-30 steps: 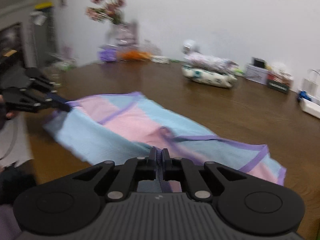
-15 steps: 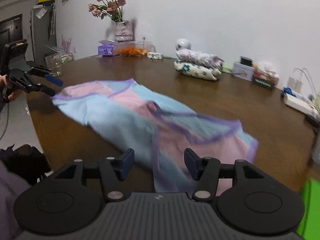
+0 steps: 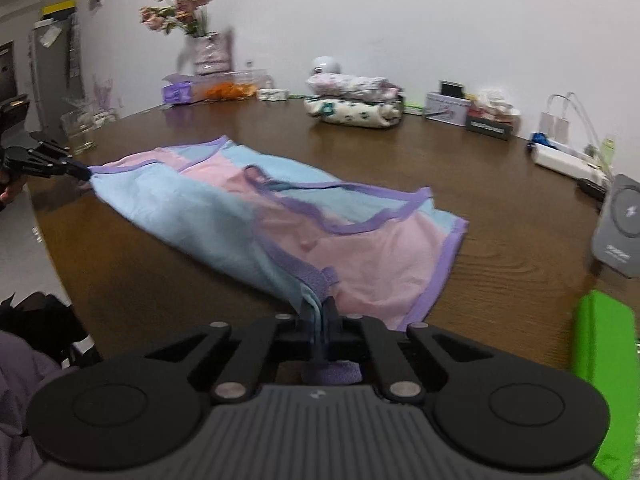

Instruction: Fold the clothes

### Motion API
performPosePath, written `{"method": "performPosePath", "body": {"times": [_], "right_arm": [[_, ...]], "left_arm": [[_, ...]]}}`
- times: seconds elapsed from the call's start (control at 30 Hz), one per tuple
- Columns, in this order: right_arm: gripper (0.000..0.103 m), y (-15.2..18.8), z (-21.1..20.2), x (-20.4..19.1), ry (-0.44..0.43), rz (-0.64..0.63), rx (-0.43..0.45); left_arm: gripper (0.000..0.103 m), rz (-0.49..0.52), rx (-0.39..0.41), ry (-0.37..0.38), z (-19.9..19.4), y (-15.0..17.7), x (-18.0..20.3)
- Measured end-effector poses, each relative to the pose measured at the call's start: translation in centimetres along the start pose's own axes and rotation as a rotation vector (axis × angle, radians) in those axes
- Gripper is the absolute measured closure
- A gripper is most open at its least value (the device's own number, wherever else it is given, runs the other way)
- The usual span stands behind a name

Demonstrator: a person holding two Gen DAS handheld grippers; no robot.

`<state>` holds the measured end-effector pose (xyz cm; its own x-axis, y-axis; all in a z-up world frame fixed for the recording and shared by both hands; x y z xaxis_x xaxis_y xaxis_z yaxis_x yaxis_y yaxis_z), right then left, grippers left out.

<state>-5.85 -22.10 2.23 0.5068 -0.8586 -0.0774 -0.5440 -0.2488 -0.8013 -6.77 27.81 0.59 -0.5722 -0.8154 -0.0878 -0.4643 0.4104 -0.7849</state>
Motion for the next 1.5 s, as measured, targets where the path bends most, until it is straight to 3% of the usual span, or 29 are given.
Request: {"method": "performPosePath", "body": {"times": [0.23,0.33,0.4,0.47,0.5,0.53,0.6,0.7,0.8,0.83,0.9,0.97,1.07,1.17,1.33,1.43,1.5], "right_arm": [[0.100,-2.5,0.9,0.5,0.077,-0.051,-0.031],[0.097,-3.2,2.7,1.0,0.180,-0.075,-0.057],[0.090,-3.6,3.6,1.2,0.256,-0.074,-0.054],[0.065,-4.0,2.9,0.8,0.305,-0.069,0.001],[0.064,-4.3,2.6,0.6,0.329,-0.065,0.029],[0.064,-4.5,2.2,0.2,0.329,-0.062,0.058],[0.066,-4.7,1.6,-1.4,0.231,-0.047,0.098],[0.068,-4.4,3.0,-3.9,0.094,-0.051,0.078],[0.075,-3.5,5.8,-4.6,0.127,-0.046,-0.010],[0.074,-3.1,6.3,-4.2,0.143,-0.020,-0.033],[0.074,-3.3,6.0,-3.4,0.126,0.035,-0.038],[0.073,-4.9,5.4,-3.3,0.107,0.060,-0.009],[0.064,-8.4,6.1,-3.9,0.048,0.065,0.029],[0.064,-11.2,9.8,-3.9,-0.005,0.084,-0.017],[0.064,-12.3,14.6,-1.6,0.079,0.122,-0.100],[0.064,-12.2,15.8,0.5,0.129,0.182,-0.117],[0.064,-12.3,16.3,1.2,0.084,0.210,-0.106]], "left_arm": [[0.101,0.030,-0.070,0.039,1.7,-0.6,-0.5],[0.096,0.037,-0.084,0.059,1.8,0.0,0.1],[0.089,0.026,-0.078,0.056,1.3,0.4,0.2],[0.079,0.008,-0.074,0.039,0.4,0.9,0.1],[0.072,0.001,-0.074,0.034,0.1,1.1,0.1],[0.072,-0.004,-0.072,0.036,-0.2,1.3,0.1],[0.072,-0.008,-0.064,0.042,-0.6,1.6,0.5],[0.073,-0.012,-0.066,0.035,-0.2,1.8,0.6],[0.073,-0.024,-0.050,0.057,-0.6,1.6,0.6],[0.071,-0.039,-0.009,0.080,-1.3,1.2,0.7],[0.060,-0.073,0.078,0.104,-2.2,-0.5,0.6],[0.049,-0.114,0.152,0.075,-2.0,-3.5,0.2],[0.049,-0.268,0.207,0.061,1.3,-8.7,-1.0],[0.049,-0.286,0.114,-0.012,6.4,-12.7,-1.6],[0.050,-0.190,-0.139,-0.062,15.3,-14.6,-1.6],[0.051,-0.112,-0.166,-0.108,17.4,-14.9,-1.4],[0.051,-0.105,-0.179,-0.097,18.3,-14.8,-1.6]]}}
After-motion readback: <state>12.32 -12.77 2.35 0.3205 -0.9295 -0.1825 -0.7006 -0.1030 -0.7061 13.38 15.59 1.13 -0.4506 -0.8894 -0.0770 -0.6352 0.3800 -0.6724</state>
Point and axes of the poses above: each gripper's, at about its wrist camera, not at the fingertips, and z roughly the way its jaws point, x to its right, y to its underside, the point moved 4 cm from there along z, roughly the way its jaws point, and after that the axes turned 4 degrees about z, right-handed, at the moved point
